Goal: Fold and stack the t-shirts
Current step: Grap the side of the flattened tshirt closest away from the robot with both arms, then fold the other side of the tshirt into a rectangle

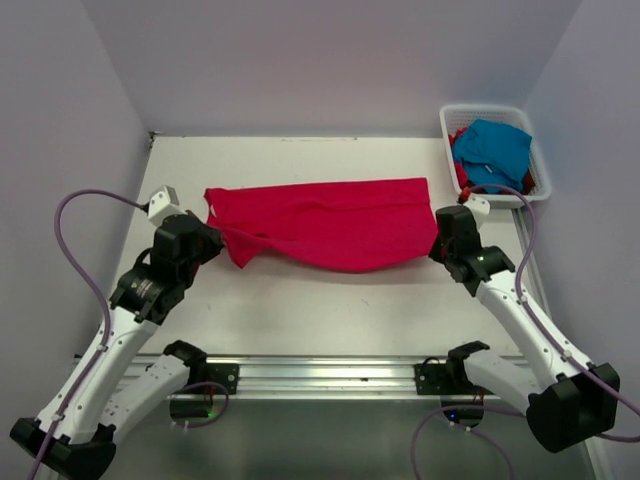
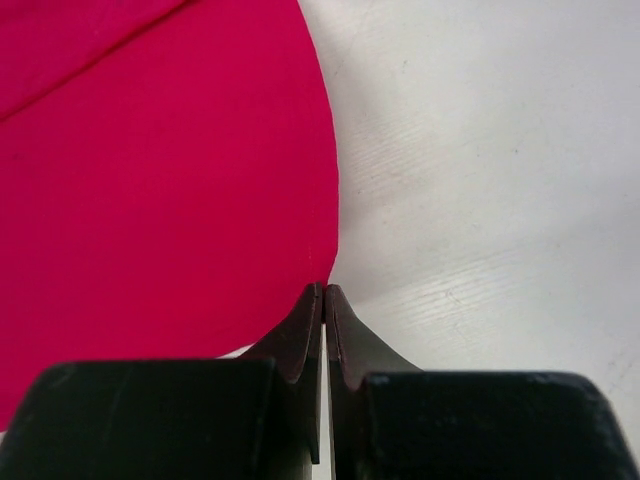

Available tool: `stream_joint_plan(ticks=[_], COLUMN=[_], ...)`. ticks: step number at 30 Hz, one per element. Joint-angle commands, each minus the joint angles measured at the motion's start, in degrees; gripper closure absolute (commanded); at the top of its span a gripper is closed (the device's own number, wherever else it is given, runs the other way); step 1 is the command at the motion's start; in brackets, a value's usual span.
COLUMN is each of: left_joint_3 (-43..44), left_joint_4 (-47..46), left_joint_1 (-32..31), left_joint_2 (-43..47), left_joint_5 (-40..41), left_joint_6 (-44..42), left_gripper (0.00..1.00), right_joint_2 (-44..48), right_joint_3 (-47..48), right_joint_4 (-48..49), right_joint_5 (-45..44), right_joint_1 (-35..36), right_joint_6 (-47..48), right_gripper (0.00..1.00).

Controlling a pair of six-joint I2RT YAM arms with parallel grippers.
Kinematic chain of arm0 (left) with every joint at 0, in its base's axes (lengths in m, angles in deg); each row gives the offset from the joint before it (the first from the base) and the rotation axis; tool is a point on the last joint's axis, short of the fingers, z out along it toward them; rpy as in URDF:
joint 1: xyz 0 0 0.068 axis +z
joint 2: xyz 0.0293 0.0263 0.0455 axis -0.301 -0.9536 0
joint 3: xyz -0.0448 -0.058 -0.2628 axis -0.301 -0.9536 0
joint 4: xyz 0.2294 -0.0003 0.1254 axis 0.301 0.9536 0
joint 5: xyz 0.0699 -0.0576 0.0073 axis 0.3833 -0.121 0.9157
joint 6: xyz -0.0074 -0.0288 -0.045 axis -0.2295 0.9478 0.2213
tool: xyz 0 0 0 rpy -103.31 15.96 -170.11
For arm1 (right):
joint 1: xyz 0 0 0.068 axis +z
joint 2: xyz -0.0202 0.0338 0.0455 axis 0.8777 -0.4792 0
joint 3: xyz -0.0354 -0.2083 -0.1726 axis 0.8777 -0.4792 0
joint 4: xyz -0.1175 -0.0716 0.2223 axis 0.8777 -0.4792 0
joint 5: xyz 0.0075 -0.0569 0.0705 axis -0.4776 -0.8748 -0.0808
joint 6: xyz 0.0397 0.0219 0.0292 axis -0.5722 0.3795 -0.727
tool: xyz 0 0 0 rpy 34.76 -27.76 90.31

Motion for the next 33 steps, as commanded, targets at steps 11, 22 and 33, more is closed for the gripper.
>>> stream_joint_plan(ticks=[11, 22, 33], left_joint_3=[2.6, -4.2, -4.1], left_joint_4=[16.7, 5.8, -8.6], left_joint_1=[0.5, 0.5, 1.2], left_joint_2=[9.9, 3.0, -8.9], left_joint_5=[-0.3, 4.8, 9.5], left_joint_6=[5.6, 2.0, -4.5], left_gripper=[1.0, 1.0, 1.0], right_joint_2=[10.1, -3.5, -19.6], right_joint_3=[1.9, 1.2, 6.4], right_joint_4=[-11.1, -1.8, 5.6], right_joint_5=[1.6, -1.6, -4.5], right_joint_1=[0.0, -0.1, -2.6], right_joint_6=[-0.7, -1.0, -0.6], right_gripper=[1.0, 1.0, 1.0])
